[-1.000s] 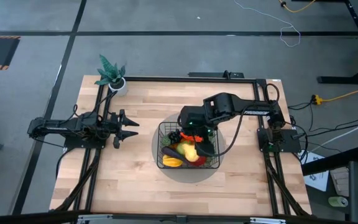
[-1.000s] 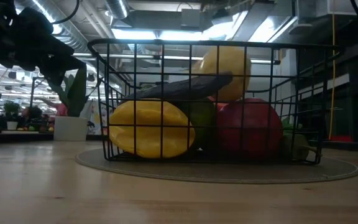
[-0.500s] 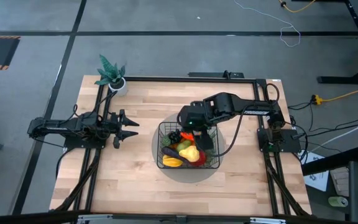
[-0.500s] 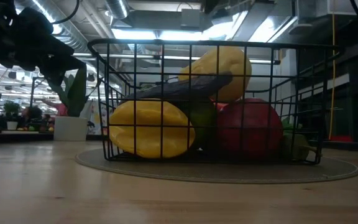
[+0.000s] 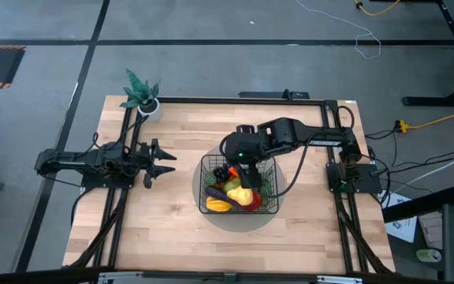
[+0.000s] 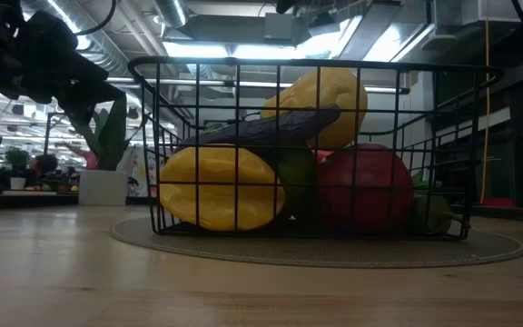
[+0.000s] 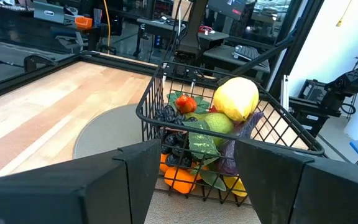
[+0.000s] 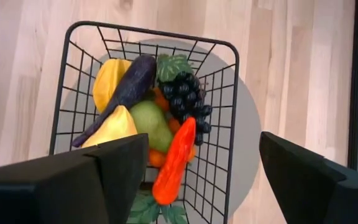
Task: Build produce basket
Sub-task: Return to Home Position
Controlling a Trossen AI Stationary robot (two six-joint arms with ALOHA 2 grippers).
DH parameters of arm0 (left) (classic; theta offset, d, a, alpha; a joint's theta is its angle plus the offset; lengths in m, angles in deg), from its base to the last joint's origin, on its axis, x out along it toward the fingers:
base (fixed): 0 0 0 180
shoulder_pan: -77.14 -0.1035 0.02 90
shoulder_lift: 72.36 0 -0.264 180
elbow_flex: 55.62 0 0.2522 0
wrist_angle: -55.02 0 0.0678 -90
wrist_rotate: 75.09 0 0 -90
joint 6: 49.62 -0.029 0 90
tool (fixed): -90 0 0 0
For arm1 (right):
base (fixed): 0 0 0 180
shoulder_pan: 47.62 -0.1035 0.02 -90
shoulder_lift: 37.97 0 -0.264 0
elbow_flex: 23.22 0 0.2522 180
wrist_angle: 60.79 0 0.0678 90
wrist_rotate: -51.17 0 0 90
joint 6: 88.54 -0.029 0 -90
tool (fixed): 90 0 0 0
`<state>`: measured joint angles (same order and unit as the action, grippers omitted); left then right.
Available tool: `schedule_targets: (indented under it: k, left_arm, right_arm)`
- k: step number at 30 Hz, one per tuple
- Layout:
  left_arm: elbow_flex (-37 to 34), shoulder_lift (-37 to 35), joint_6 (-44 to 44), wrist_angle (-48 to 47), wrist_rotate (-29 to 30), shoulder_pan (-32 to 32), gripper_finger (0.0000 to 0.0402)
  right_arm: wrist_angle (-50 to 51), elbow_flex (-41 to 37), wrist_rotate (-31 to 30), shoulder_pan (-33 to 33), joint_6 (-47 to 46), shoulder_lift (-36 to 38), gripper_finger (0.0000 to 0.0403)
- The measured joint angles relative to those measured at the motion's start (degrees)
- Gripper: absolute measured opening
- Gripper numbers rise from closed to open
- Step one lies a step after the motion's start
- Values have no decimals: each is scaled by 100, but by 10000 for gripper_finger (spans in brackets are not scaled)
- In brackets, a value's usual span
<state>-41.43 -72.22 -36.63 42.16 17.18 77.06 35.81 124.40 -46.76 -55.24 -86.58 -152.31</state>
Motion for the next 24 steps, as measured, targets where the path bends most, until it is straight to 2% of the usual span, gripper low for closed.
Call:
schedule_targets:
  k: [6,13,20,24]
  left_arm:
    - [0,0,-1,1,1,0,195]
    - [-1,0,-1,1,1,0,195]
    - [-1,0,0,0,1,0,195]
    - [0,0,1,2,2,-1,195]
  right_arm:
    - [20,0,-2,0,-480,1,291]
    - [621,-251,-2,0,-964,9,292]
    - [557,-1043,-2,-8,-1103,454,292]
    - [91,-1805,-4,-35,-1091,942,292]
